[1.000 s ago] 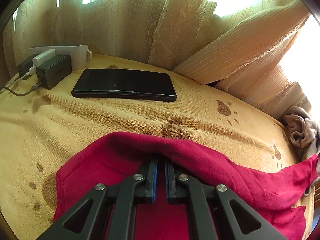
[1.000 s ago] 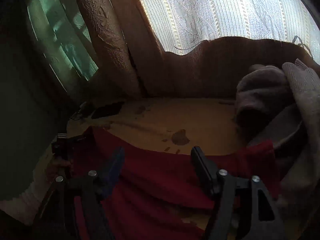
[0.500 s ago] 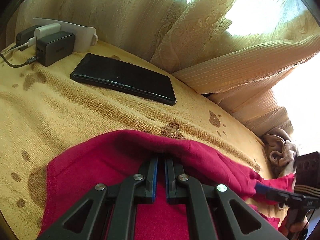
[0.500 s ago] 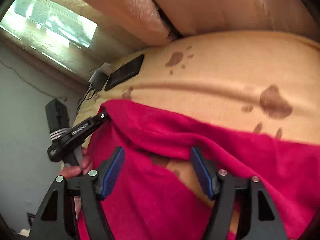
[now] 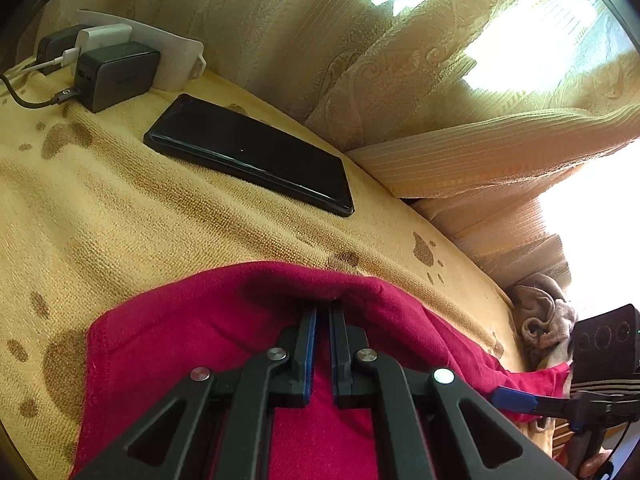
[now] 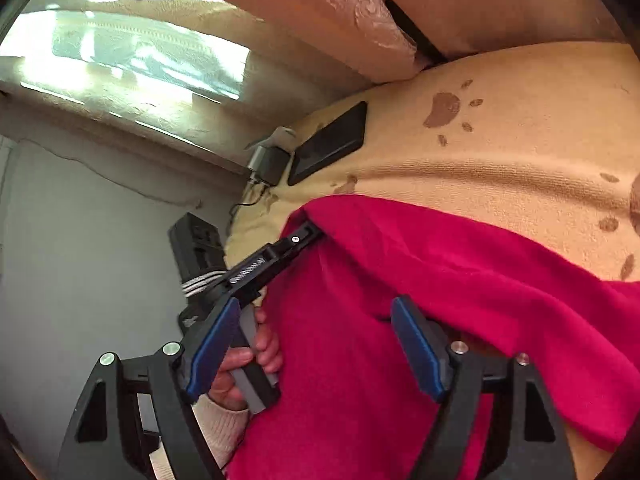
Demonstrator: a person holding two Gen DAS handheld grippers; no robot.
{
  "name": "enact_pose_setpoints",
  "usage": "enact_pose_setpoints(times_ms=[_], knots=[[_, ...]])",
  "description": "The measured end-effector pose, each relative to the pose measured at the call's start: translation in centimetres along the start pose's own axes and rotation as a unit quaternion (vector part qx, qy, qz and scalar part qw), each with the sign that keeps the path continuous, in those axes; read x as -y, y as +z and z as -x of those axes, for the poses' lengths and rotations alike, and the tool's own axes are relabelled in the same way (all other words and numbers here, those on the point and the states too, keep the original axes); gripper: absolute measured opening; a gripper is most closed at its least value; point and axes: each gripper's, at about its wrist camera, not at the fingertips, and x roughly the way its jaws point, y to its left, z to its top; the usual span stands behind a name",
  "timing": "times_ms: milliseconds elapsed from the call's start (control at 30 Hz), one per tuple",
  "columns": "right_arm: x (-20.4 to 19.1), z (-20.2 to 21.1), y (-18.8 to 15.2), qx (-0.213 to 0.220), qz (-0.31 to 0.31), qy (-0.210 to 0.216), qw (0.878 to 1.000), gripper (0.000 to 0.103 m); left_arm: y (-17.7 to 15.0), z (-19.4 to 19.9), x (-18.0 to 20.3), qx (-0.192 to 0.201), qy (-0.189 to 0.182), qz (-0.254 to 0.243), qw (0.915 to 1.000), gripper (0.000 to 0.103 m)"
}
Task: Fold clothes
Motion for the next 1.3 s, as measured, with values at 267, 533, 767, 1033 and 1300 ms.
enact_pose_setpoints(times_ms=[267, 533, 767, 1033, 1300], knots=[[-1.0, -0.8, 0.3, -0.001, -0.053, -0.048, 0.997, 0.083, 0.1, 0.0, -0.6, -0.002, -0.017, 0.020, 0.9997, 0.006], [-1.1, -2.3, 0.8, 0.003, -0.011, -0.143, 0.990, 0.084, 0.0, 0.1, -0.5, -0.002, -0.017, 0.018, 0.9997, 0.006], [-1.5, -2.9, 6.0, 0.105, 0.065, -0.261, 0.957, 0.083, 0.0, 0.0, -0.5, -0.002, -0.017, 0.017, 0.9997, 0.006], [-1.4, -0.7, 5.3, 0.124, 0.106, -0.316, 0.935, 0.084, 0.4, -0.4, -0.9, 0.000, -0.017, 0.016, 0.9997, 0.006], [-4.4, 9.9, -8.5, 0.132, 0.133, -0.293, 0.938, 0.085, 0.3, -0.4, -1.3, 0.001, -0.030, 0.027, 0.9992, 0.006]])
